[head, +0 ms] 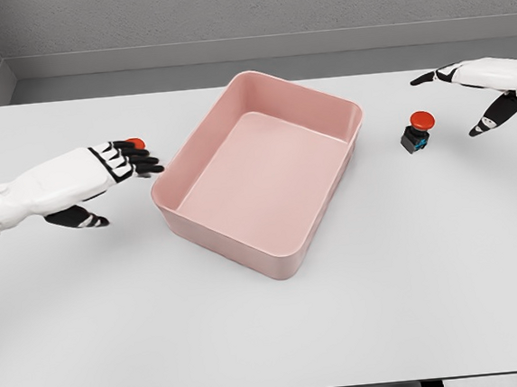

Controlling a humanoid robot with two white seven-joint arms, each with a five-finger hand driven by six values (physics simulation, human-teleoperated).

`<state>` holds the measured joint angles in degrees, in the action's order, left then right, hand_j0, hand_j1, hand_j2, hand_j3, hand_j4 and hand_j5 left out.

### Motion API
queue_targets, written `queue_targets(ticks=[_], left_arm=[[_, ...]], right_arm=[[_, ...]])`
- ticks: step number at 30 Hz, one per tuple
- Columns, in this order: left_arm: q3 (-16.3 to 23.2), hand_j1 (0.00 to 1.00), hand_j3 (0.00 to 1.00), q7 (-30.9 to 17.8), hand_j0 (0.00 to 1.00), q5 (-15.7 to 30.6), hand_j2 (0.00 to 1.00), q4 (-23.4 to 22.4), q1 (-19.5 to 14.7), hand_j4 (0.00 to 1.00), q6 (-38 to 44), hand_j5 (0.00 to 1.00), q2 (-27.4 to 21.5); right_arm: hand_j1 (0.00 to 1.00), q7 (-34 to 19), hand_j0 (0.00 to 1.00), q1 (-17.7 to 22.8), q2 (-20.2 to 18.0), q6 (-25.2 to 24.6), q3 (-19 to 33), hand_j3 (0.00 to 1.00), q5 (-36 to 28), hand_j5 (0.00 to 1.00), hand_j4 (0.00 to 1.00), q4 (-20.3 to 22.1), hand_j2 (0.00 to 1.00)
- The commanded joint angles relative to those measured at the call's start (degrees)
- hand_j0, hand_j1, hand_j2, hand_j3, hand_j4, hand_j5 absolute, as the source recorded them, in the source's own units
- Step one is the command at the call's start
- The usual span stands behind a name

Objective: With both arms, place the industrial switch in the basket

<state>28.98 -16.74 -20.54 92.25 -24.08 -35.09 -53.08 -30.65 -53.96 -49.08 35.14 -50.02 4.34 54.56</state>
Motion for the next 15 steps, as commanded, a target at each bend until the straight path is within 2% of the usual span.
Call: queue_targets(ticks=[1, 4, 7, 8, 12, 15], left_arm=[[-0.07, 1.00, 1.00, -0.05, 1.00, 0.32, 1.00, -0.49, 0.00, 1.00, 0.09, 1.00, 0.09], [-0.15, 1.00, 1.00, -0.05, 1.00, 0.32, 1.00, -1.28, -0.09, 1.00, 0.09, 1.00, 0.61], [-2.97, 1.00, 1.00, 0.12, 1.00, -1.35, 1.00, -5.06, -0.35, 1.00, 0.09, 1.00, 3.16], [-2.88, 1.00, 1.00, 0.12, 1.00, -1.44, 1.00, -6.64, -1.40, 1.00, 0.09, 1.00, 3.51], [-2.97, 1.00, 1.00, 0.91, 1.00, -8.99, 1.00, -17.01, -5.98, 1.00, 0.09, 1.00, 9.31], [-2.79, 1.00, 1.00, 0.91, 1.00, -13.83, 1.00, -18.07, -6.50, 1.00, 0.09, 1.00, 10.72]], right_arm=[[1.00, 1.03, 1.00, 0.00, -0.05, -0.14, -0.17, 1.00, -0.21, 1.00, 1.00, 0.02, 1.00], [1.00, 1.29, 1.00, -0.09, -0.05, -0.14, -0.17, 1.00, -0.30, 1.00, 1.00, 0.20, 1.00], [1.00, 1.38, 1.00, -0.26, 0.13, -0.14, -0.34, 1.00, -0.21, 1.00, 1.00, 0.11, 1.00], [1.00, 1.38, 1.00, -0.26, 0.21, -0.14, -1.05, 1.00, -0.21, 1.00, 1.00, -0.07, 1.00], [1.00, 1.20, 1.00, -0.09, 1.44, -0.14, -1.66, 1.00, -0.30, 1.00, 1.00, -0.24, 1.00], [1.00, 1.29, 1.00, -0.18, 3.11, -0.14, -2.01, 1.00, -0.30, 1.00, 1.00, -1.21, 1.00]])
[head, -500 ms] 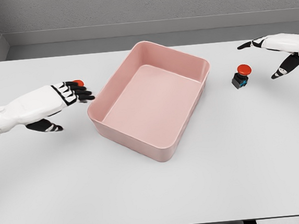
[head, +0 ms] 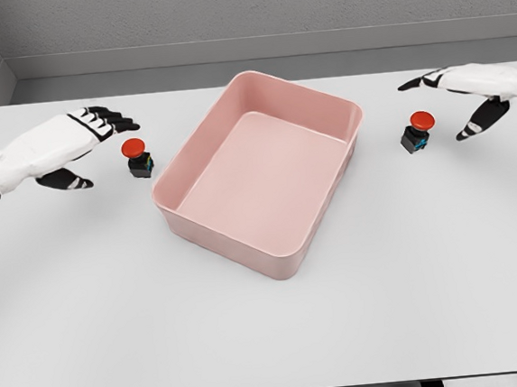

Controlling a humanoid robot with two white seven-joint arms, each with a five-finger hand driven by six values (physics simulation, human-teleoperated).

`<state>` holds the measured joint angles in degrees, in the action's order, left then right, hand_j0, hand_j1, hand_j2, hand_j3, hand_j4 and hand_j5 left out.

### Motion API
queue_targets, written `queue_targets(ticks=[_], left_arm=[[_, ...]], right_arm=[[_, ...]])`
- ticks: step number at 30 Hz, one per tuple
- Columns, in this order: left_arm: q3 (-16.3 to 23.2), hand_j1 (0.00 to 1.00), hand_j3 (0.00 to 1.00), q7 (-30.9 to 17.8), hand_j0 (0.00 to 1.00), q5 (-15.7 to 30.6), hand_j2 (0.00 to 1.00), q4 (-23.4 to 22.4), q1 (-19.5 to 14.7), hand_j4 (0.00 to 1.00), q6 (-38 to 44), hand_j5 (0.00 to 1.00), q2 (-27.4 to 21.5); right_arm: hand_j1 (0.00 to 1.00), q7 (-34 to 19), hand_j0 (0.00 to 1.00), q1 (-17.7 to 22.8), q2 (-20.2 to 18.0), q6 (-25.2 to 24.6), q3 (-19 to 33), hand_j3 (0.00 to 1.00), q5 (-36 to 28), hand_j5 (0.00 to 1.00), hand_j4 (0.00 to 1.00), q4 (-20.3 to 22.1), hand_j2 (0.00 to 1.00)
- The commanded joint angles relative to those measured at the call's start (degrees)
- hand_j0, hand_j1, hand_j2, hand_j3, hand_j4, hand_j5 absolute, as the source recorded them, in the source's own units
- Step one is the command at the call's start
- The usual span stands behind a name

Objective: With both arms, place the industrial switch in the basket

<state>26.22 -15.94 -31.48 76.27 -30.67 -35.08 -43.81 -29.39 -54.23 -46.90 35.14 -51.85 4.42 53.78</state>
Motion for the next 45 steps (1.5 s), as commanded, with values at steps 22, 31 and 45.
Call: queue_targets(ticks=[22, 31, 45], left_arm=[[0.76, 1.00, 1.00, 0.21, 1.00, -8.16, 1.00, -21.25, -6.94, 1.00, 0.08, 1.00, 14.98], [0.76, 0.84, 0.84, 0.65, 0.84, -8.25, 0.84, -21.25, -7.03, 0.84, 0.08, 0.84, 15.86], [0.58, 0.30, 0.30, 1.61, 0.30, -7.72, 0.30, -20.98, -7.03, 0.30, 0.08, 0.30, 15.33]], right_arm=[[1.00, -0.49, 1.00, -0.70, 8.49, -3.49, -2.03, 1.00, 1.73, 1.00, 1.00, -8.34, 1.00], [1.00, -0.93, 1.00, -1.58, 8.93, -3.14, -1.68, 1.00, 3.22, 1.00, 1.00, -12.30, 1.00], [0.90, -0.84, 0.90, -2.29, 10.86, -3.50, -1.59, 0.90, 4.72, 0.90, 0.90, -14.23, 0.90]])
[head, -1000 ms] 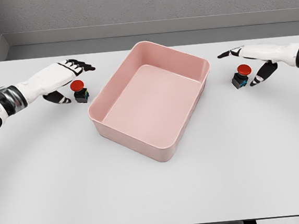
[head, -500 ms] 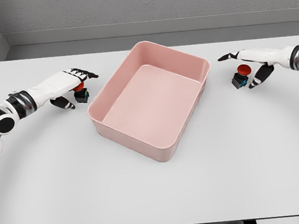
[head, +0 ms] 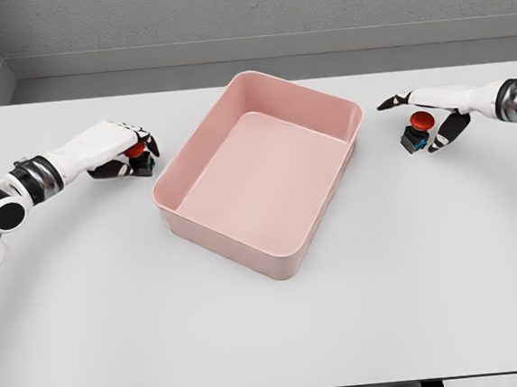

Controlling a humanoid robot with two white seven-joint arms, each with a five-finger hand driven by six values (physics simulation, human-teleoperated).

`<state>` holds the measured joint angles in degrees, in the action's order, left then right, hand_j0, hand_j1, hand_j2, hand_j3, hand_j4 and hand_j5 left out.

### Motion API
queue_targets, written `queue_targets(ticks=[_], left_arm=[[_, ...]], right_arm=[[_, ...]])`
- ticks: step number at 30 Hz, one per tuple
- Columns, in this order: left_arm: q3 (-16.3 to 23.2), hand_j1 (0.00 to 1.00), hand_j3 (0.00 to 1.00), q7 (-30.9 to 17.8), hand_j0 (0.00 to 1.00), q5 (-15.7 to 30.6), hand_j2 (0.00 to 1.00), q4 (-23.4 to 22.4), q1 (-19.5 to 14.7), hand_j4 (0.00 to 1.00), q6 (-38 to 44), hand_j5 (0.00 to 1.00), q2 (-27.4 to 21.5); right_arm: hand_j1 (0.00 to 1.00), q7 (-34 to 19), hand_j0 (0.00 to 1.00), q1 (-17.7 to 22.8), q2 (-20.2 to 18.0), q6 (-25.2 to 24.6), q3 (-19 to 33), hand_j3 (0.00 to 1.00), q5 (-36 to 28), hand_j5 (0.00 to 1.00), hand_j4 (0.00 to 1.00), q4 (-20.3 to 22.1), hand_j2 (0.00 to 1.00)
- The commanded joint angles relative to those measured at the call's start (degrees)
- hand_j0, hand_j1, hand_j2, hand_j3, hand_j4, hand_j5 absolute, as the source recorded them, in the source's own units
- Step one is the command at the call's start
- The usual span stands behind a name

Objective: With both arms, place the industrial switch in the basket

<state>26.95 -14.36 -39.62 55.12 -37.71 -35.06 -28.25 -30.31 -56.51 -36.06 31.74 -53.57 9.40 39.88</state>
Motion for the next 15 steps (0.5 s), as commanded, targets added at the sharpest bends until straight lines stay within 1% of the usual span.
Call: queue_targets(ticks=[1, 2, 3, 8, 9, 12, 15], left_arm=[[-0.15, 0.30, 0.30, -0.05, 0.30, 0.42, 0.30, 0.34, 0.00, 0.30, 0.06, 0.30, -0.23], [-0.15, 0.28, 0.28, -0.05, 0.28, 0.42, 0.28, 0.69, 0.00, 0.28, 0.06, 0.28, -0.14], [-0.15, 0.28, 0.28, -0.14, 0.28, 0.42, 0.28, 1.39, -0.09, 0.28, 0.06, 0.28, -0.14], [-0.06, 0.27, 0.27, -0.23, 0.27, 0.42, 0.27, 10.36, 0.00, 0.27, 0.06, 0.27, -0.76], [-0.15, 0.27, 0.27, -0.23, 0.27, 0.69, 0.27, 11.67, 0.00, 0.27, 0.06, 0.27, -1.72], [-0.24, 0.27, 0.27, -0.23, 0.27, 1.83, 0.27, 15.28, 0.00, 0.27, 0.06, 0.27, -3.66], [-0.59, 0.26, 0.26, -0.32, 0.26, 3.15, 0.26, 18.97, 0.00, 0.26, 0.06, 0.26, -3.75]], right_arm=[[0.89, 0.07, 0.89, 0.00, 0.02, -0.10, 0.13, 0.89, -0.26, 0.89, 0.89, -0.33, 0.89], [0.89, 0.07, 0.89, 0.00, 0.02, -0.10, 0.13, 0.89, -0.26, 0.89, 0.89, -0.94, 0.89], [0.89, 0.16, 0.89, 0.00, 0.02, -0.10, 0.13, 0.89, -0.26, 0.89, 0.89, -1.30, 0.89], [0.83, 0.16, 0.83, -0.35, 0.02, -0.01, 0.13, 0.83, -0.26, 0.83, 0.83, -1.21, 0.83], [0.80, 0.16, 0.80, -0.35, 0.28, 0.07, 0.13, 0.80, -0.17, 0.80, 0.80, -1.21, 0.80], [0.78, 0.25, 0.78, -0.35, 0.37, 0.34, 0.13, 0.78, -0.26, 0.78, 0.78, -1.12, 0.78], [0.73, 0.25, 0.73, -0.35, 0.37, 0.42, 0.04, 0.73, -0.26, 0.73, 0.73, -1.03, 0.73]])
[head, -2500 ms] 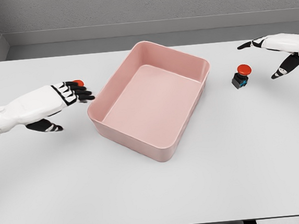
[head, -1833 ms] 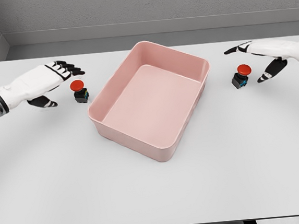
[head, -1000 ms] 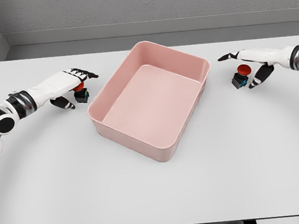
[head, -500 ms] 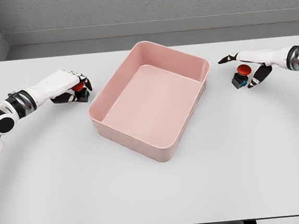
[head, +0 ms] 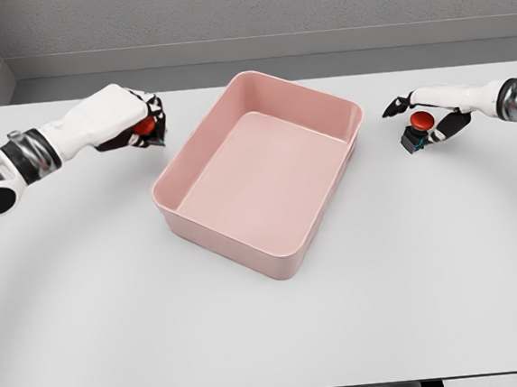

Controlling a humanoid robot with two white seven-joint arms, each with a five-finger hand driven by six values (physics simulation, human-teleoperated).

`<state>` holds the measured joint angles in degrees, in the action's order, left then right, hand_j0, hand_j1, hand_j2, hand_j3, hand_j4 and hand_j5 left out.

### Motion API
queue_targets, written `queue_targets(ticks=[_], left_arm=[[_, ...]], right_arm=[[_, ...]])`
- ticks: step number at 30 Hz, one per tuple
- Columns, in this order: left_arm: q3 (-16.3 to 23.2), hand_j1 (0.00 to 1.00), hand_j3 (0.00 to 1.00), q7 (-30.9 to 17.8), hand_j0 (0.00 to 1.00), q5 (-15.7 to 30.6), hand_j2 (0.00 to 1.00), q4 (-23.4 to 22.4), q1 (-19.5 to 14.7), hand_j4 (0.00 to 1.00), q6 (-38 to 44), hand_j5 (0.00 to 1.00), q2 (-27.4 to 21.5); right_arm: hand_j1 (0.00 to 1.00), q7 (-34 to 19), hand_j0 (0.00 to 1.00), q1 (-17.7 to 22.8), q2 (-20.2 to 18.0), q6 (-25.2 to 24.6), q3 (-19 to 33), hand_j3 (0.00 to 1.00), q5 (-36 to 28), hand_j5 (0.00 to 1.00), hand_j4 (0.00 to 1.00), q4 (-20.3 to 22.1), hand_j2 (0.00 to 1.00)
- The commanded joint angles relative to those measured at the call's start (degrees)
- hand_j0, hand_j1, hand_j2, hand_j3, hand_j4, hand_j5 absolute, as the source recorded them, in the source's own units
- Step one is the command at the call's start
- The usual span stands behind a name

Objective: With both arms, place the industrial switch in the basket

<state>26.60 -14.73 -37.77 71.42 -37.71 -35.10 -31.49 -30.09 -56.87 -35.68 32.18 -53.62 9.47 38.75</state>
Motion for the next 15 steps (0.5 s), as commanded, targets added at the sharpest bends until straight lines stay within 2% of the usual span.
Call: queue_targets(ticks=[1, 8, 14, 15], left_arm=[[-0.32, 0.26, 0.26, -0.04, 0.26, 1.82, 0.26, 3.98, 0.00, 0.26, 0.10, 0.26, -0.50], [-0.41, 0.27, 0.27, -0.56, 0.27, 4.02, 0.27, 13.74, 0.26, 0.27, 0.10, 0.27, -0.06], [0.73, 0.27, 0.27, -0.48, 0.27, 3.58, 0.27, 14.97, 2.11, 0.27, 0.10, 0.27, 2.75], [1.96, 0.27, 0.27, -0.48, 0.27, 3.49, 0.27, 14.97, 2.20, 0.27, 0.10, 0.27, 2.75]], right_arm=[[0.72, 0.03, 0.72, 0.00, 0.09, -0.01, 0.10, 0.72, -0.33, 0.72, 0.72, 0.01, 0.72], [0.66, -0.14, 0.66, 0.09, 0.00, 0.08, 0.01, 0.66, -0.33, 0.66, 0.66, 0.01, 0.66], [0.56, -0.23, 0.56, -0.09, 0.00, 0.43, 0.19, 0.56, -0.33, 0.56, 0.56, 0.19, 0.56], [0.55, -0.23, 0.55, -0.09, 0.00, 0.43, 0.27, 0.55, -0.33, 0.55, 0.55, 0.19, 0.55]])
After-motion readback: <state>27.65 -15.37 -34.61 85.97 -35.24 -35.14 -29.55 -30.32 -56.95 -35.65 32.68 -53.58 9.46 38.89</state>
